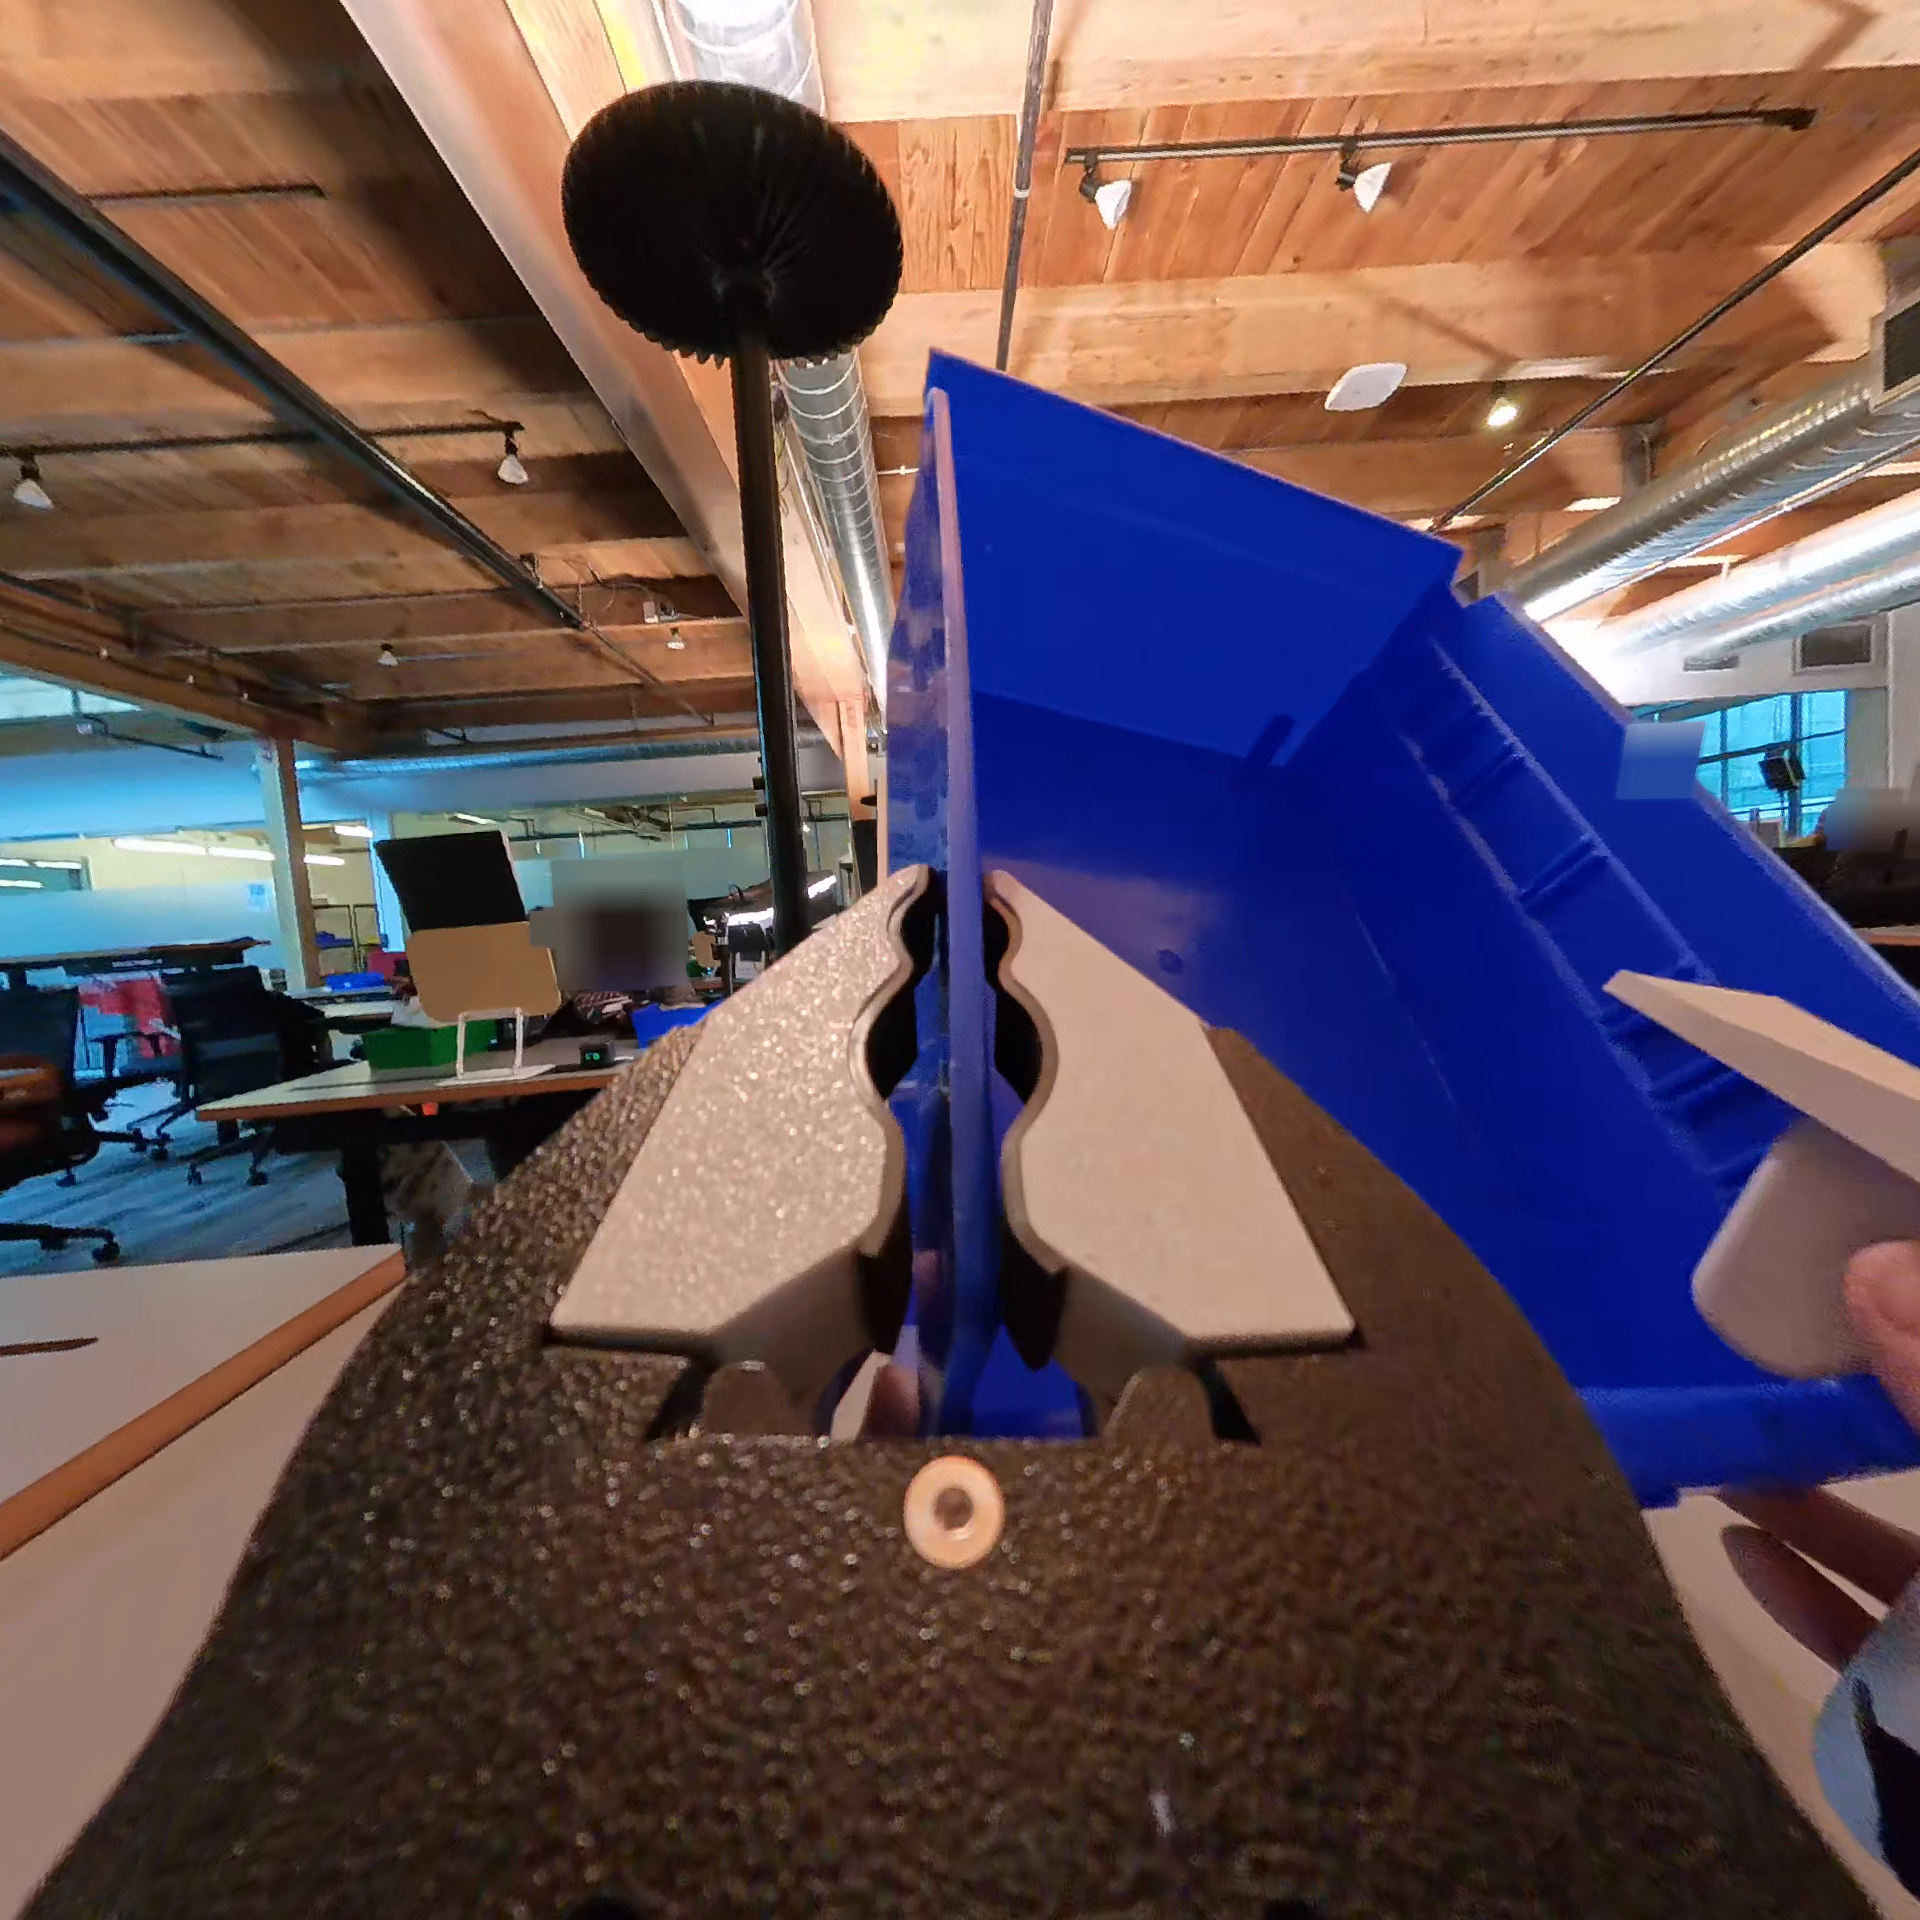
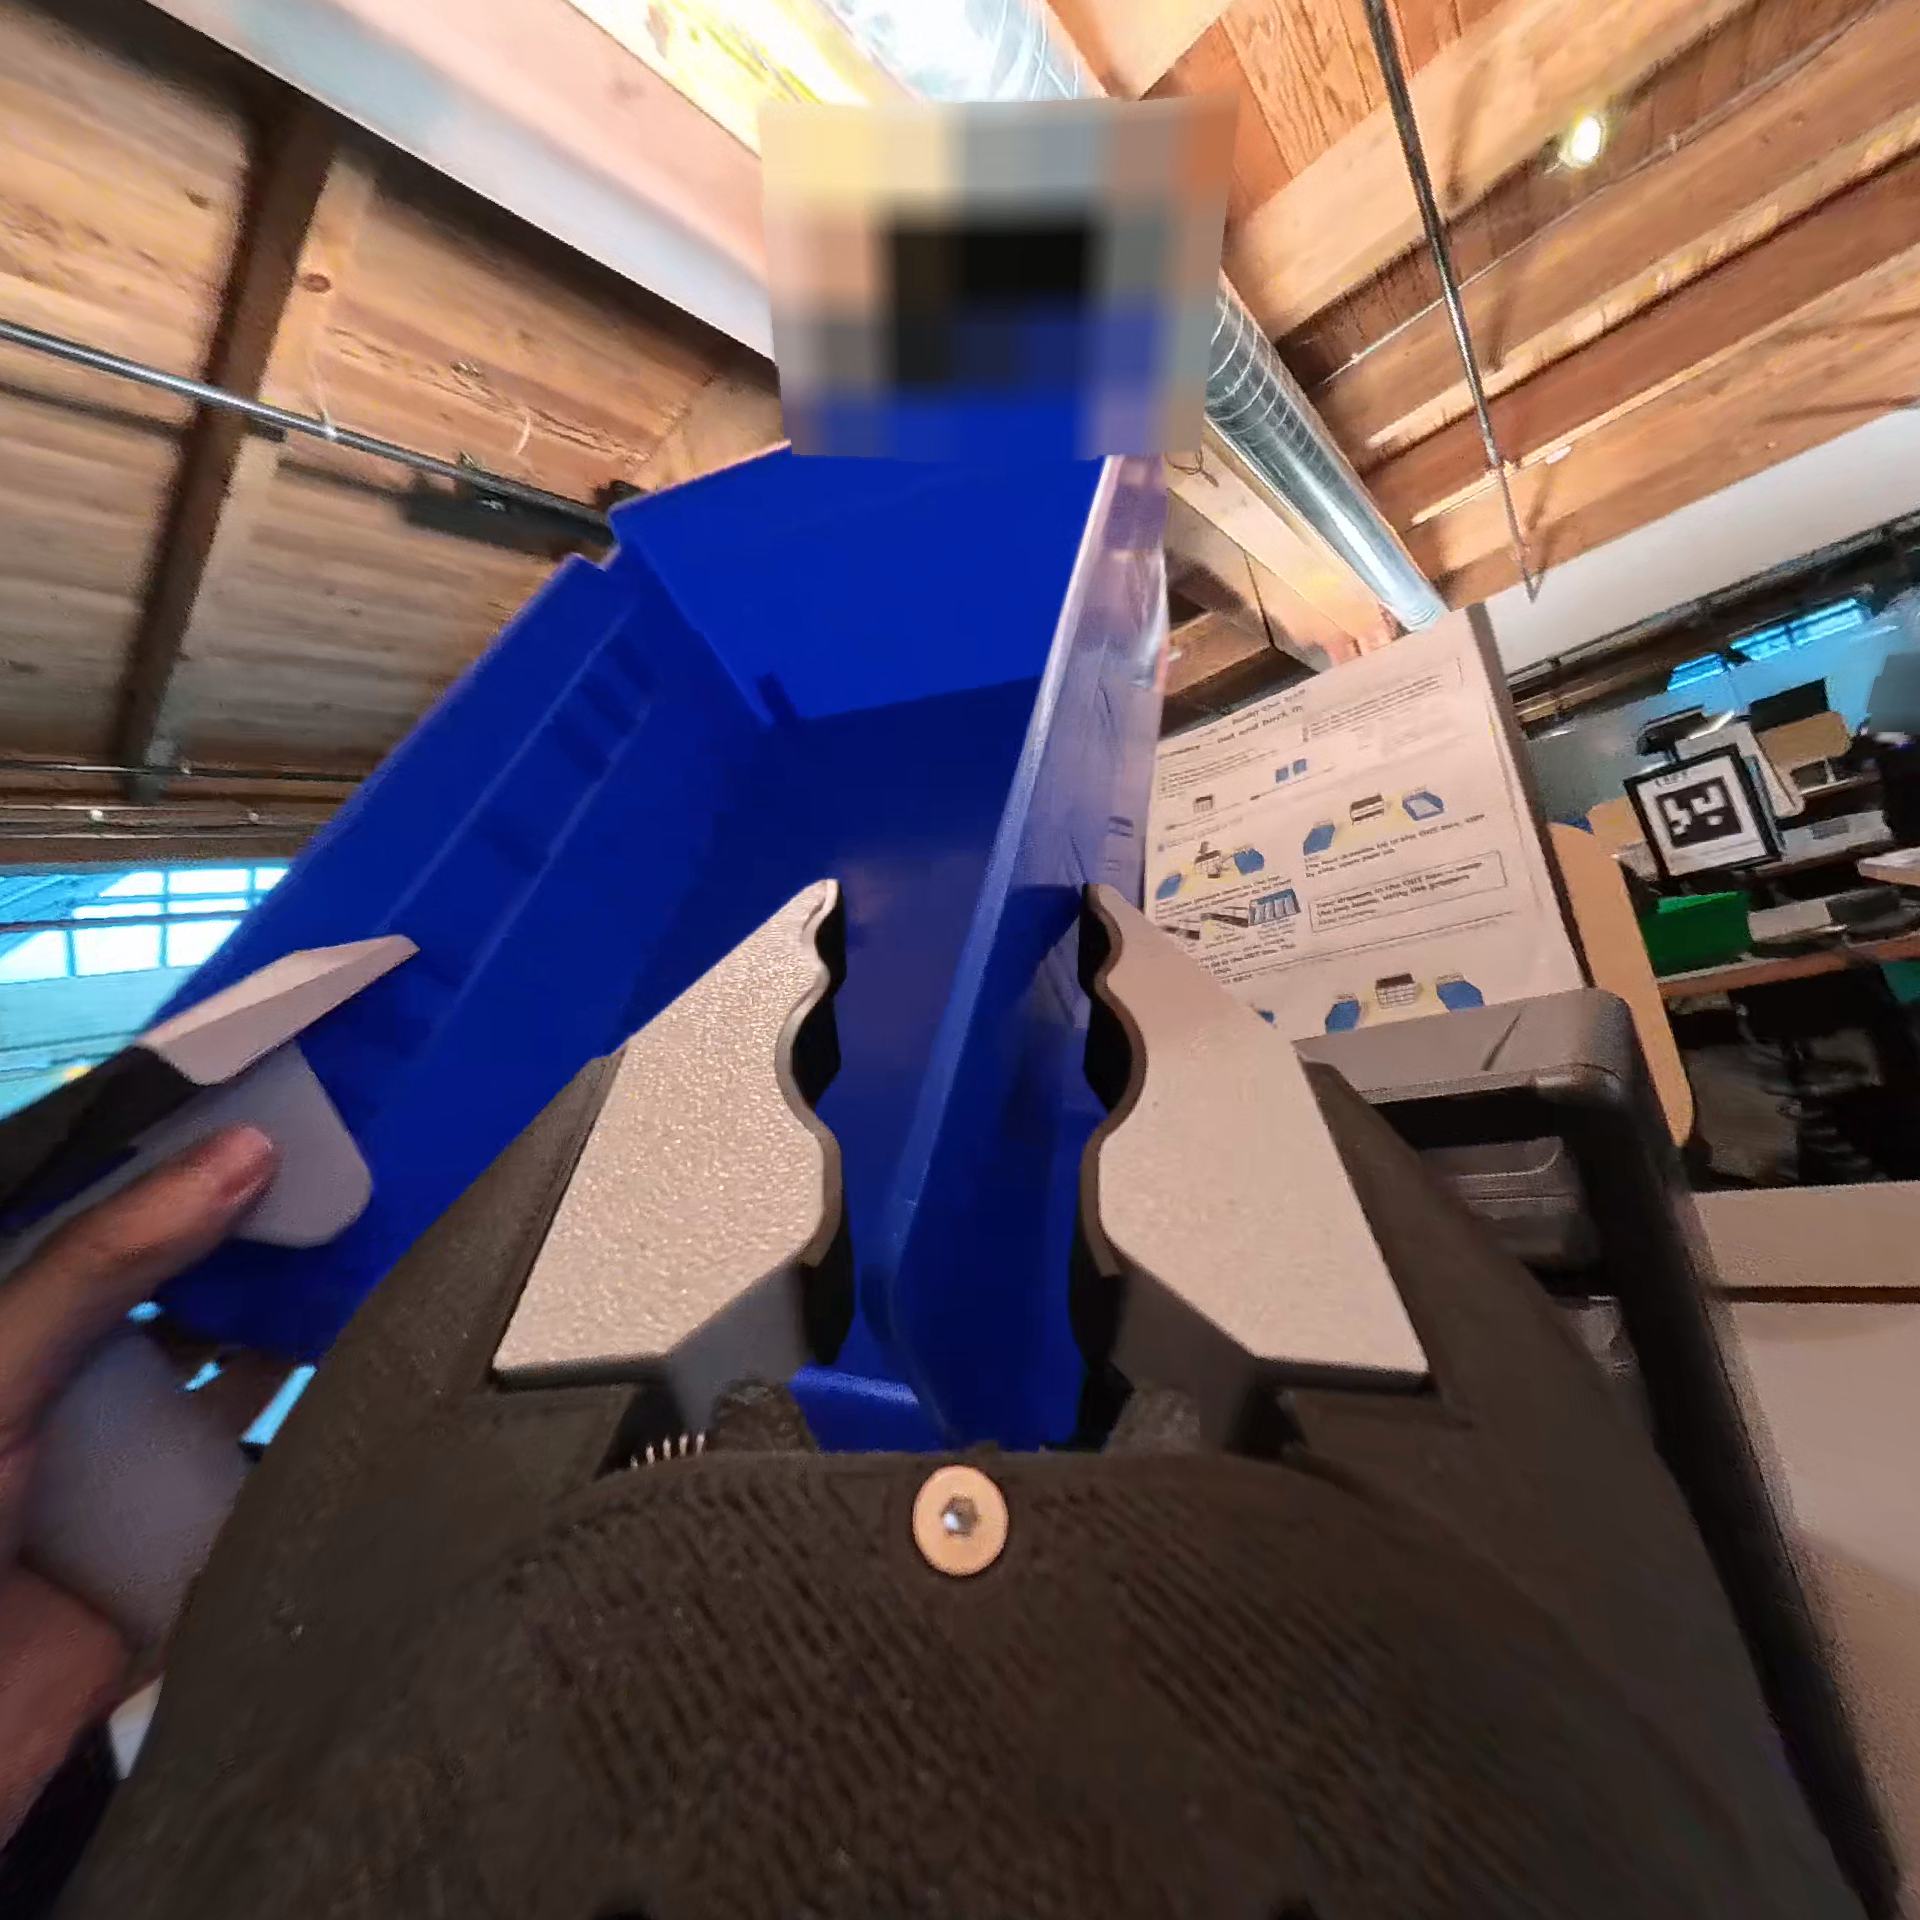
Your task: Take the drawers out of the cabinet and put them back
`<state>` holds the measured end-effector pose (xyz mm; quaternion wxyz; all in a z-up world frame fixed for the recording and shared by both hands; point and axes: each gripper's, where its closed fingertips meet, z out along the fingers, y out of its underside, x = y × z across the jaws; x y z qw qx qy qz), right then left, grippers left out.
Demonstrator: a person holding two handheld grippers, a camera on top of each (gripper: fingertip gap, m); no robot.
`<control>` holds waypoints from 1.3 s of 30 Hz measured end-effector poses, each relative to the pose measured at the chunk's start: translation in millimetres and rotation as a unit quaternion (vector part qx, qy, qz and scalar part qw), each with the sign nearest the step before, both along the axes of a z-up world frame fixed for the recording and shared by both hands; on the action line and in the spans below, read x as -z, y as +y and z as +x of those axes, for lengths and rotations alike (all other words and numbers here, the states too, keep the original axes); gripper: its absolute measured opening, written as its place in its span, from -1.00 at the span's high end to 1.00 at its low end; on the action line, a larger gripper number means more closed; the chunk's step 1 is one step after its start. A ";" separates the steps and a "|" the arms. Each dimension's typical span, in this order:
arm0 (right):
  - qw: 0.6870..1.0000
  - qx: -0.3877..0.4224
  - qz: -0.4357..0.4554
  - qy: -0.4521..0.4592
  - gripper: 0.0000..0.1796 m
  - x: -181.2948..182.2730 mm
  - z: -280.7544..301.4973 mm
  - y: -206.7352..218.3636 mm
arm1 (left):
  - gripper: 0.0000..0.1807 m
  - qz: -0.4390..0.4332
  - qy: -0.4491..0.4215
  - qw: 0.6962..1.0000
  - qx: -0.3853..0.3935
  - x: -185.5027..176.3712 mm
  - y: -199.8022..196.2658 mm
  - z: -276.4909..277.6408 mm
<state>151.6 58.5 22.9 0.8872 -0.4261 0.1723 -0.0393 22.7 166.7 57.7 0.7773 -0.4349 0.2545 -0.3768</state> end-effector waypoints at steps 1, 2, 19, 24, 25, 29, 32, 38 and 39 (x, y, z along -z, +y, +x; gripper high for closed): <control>1.000 0.010 -0.007 -0.005 0.60 1.8 2.9 -0.8 | 0.92 0.006 0.000 1.000 -0.002 -0.6 -4.6 -1.3; 0.999 0.024 -0.019 -0.010 0.66 3.8 6.8 -1.5 | 0.86 0.012 0.003 1.000 -0.003 -0.7 -9.3 -1.4; 0.979 0.199 -0.033 0.031 0.97 -3.4 143.2 -149.3 | 0.34 0.075 0.134 0.964 0.218 39.9 -105.4 25.7; 0.950 0.289 -0.074 0.088 0.97 32.0 223.1 -237.1 | 0.15 -0.063 0.310 0.923 0.219 118.7 -30.5 7.7; 0.942 0.309 -0.092 0.097 0.97 43.8 237.9 -250.5 | 0.12 -0.094 0.357 0.907 0.202 143.4 -13.3 1.7; 0.905 0.362 -0.176 0.136 0.97 97.7 285.1 -277.5 | 0.33 -0.202 0.444 0.857 0.167 218.0 22.2 -19.0; 0.889 0.364 -0.213 0.179 0.97 138.2 315.7 -278.1 | 0.11 -0.260 0.435 0.838 0.200 243.2 16.0 -19.8; 0.855 0.353 -0.288 0.250 0.97 207.0 363.5 -265.3 | 0.45 -0.264 0.504 0.806 0.160 282.3 31.3 -22.7; 0.850 0.352 -0.300 0.253 0.97 213.9 368.8 -262.7 | 0.53 -0.264 0.505 0.805 0.165 284.3 31.0 -21.6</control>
